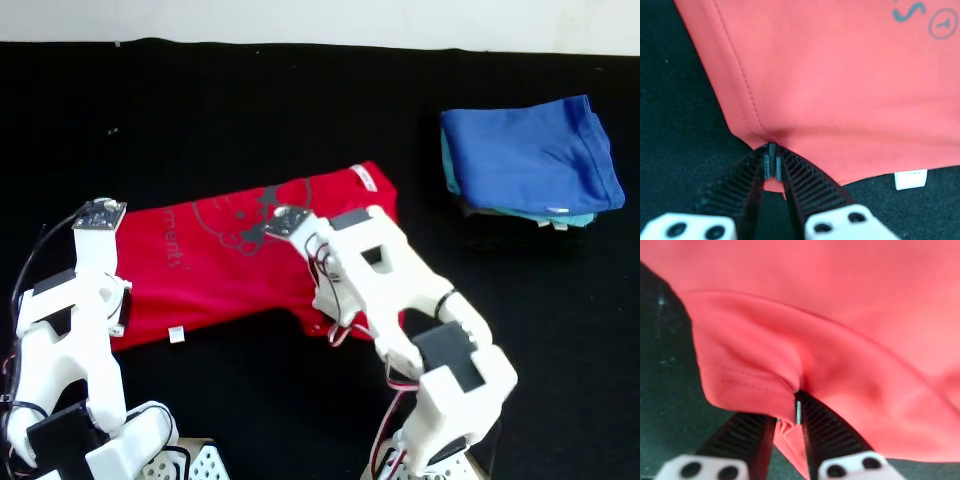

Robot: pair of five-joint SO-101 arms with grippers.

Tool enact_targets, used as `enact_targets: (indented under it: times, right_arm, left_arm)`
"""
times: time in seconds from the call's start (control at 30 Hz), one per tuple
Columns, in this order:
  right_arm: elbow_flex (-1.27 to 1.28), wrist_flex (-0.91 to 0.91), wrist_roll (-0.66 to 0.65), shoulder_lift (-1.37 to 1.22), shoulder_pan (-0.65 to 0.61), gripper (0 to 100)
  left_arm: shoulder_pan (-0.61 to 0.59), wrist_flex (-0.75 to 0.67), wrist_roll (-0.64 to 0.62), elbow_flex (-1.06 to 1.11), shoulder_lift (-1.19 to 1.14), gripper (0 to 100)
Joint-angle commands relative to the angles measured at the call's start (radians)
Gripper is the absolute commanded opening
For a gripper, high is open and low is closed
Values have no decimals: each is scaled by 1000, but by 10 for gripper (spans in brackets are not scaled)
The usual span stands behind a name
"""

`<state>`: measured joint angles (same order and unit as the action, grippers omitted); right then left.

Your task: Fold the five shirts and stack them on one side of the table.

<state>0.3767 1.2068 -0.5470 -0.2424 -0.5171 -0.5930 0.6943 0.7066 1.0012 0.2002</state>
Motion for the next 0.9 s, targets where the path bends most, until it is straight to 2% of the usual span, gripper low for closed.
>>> enact_targets:
  times: [0.0,0.13,0.23,0.47,0.63,0.73,0.87]
  right_arm:
    - [-153,139,-9,4,39,5]
    - [-404,266,-71,-5,88,5]
    - [-549,274,-78,-24,116,5]
    - [-908,272,-72,-312,120,5]
    - [-1214,278,18,-512,122,14]
    - [-1342,312,34,-613,122,103]
    - [-1512,311,233,-704,145,196]
  left_arm:
    - [12,-35,-5,5,-2,8]
    - [12,-35,-5,5,-2,8]
    - [12,-35,-5,5,-2,8]
    - [12,-35,-5,5,-2,8]
    - [12,-35,-5,5,-2,8]
    - [12,-35,-5,5,-2,8]
    - [12,-35,-5,5,-2,8]
